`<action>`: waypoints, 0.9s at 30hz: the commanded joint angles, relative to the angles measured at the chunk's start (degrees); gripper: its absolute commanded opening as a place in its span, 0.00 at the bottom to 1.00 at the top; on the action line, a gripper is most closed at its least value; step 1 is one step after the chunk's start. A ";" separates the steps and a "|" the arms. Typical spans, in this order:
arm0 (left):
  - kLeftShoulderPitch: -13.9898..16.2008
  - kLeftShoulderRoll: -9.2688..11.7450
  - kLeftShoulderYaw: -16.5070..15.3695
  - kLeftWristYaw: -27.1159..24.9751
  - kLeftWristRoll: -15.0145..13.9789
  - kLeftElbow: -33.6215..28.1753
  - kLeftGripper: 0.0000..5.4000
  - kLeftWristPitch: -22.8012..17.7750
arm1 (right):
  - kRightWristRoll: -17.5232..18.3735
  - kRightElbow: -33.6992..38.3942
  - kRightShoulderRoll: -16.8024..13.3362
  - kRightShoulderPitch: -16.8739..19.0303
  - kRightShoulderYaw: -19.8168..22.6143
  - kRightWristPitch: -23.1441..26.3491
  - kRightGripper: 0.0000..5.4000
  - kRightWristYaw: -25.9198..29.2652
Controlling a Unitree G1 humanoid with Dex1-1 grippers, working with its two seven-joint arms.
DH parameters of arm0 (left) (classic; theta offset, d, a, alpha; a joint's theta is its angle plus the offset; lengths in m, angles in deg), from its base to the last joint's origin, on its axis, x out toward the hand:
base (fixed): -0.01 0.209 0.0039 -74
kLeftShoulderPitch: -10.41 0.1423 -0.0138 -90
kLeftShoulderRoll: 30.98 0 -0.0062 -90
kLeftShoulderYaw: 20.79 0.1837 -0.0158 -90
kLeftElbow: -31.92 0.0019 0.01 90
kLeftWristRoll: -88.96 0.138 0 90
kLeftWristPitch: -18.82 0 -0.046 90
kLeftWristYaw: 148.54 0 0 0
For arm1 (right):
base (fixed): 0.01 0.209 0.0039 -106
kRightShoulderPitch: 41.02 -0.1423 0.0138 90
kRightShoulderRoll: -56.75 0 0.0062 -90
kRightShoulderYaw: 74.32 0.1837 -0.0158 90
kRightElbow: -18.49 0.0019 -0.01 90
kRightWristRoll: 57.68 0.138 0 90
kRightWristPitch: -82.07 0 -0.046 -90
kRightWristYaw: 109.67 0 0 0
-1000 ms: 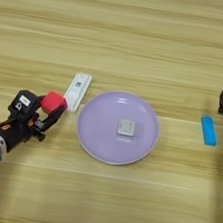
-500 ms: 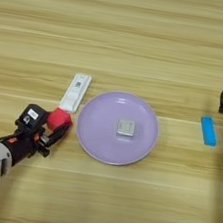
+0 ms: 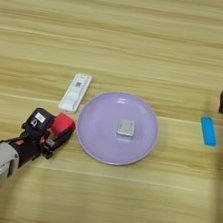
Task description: Move the objects on the table
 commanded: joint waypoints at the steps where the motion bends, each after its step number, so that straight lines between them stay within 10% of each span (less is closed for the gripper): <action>1: -0.56 -0.39 -1.64 0.87 -0.29 -0.76 0.62 1.62 | 0.10 0.11 -0.32 -0.83 -0.30 0.54 1.00 0.15; 23: -8.04 -7.83 -8.83 2.62 -9.74 0.99 0.99 11.41 | -0.18 -0.78 -0.43 -1.10 -1.02 0.04 1.00 0.69; 27: -11.13 -8.35 -9.48 5.18 -6.36 6.33 0.99 16.27 | -0.29 -0.75 -0.46 -0.99 -1.44 0.01 1.00 1.14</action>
